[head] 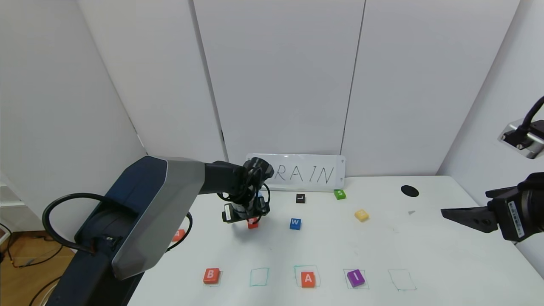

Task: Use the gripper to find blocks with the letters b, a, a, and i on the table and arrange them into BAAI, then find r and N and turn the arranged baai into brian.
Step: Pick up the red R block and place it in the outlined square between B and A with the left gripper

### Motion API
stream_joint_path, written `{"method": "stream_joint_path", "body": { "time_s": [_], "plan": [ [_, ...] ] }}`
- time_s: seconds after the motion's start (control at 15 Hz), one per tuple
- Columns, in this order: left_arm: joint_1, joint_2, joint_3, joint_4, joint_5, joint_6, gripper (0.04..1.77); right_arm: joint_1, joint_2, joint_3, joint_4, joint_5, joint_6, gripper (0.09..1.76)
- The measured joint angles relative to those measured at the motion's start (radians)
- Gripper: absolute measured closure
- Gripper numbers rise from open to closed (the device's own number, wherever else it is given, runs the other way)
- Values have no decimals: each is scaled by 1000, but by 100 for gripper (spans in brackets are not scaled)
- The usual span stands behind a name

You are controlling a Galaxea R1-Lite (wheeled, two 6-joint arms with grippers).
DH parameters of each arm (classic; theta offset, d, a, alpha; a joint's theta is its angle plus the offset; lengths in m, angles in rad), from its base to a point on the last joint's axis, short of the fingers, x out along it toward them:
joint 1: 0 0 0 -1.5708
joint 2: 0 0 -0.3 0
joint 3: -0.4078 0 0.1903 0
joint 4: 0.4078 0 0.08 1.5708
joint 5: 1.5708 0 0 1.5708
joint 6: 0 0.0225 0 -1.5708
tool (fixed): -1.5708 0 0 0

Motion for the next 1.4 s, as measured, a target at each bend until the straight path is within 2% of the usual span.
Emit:
{"method": "stream_joint_path", "body": {
  "time_s": [0.4, 0.47, 0.67, 0.87, 0.93, 1.0, 1.4],
  "plan": [
    [-6, 6, 1, 3, 0, 3, 9, 0, -1, 0, 0, 0, 0, 14],
    [-7, 6, 1, 3, 0, 3, 18, 1, -1, 0, 0, 0, 0, 14],
    [-7, 6, 1, 7, 0, 3, 67, 4, -2, 0, 0, 0, 0, 14],
    [-7, 6, 1, 9, 0, 7, 100, 8, -2, 4, -2, 0, 0, 14],
    [-7, 6, 1, 10, 0, 7, 121, 9, -2, 5, -2, 0, 0, 14],
    [-7, 6, 1, 11, 0, 8, 132, 10, -2, 5, -2, 0, 0, 14],
    [-8, 6, 2, 12, 0, 9, 132, 14, -2, 7, -2, 0, 0, 14]
  ]
}}
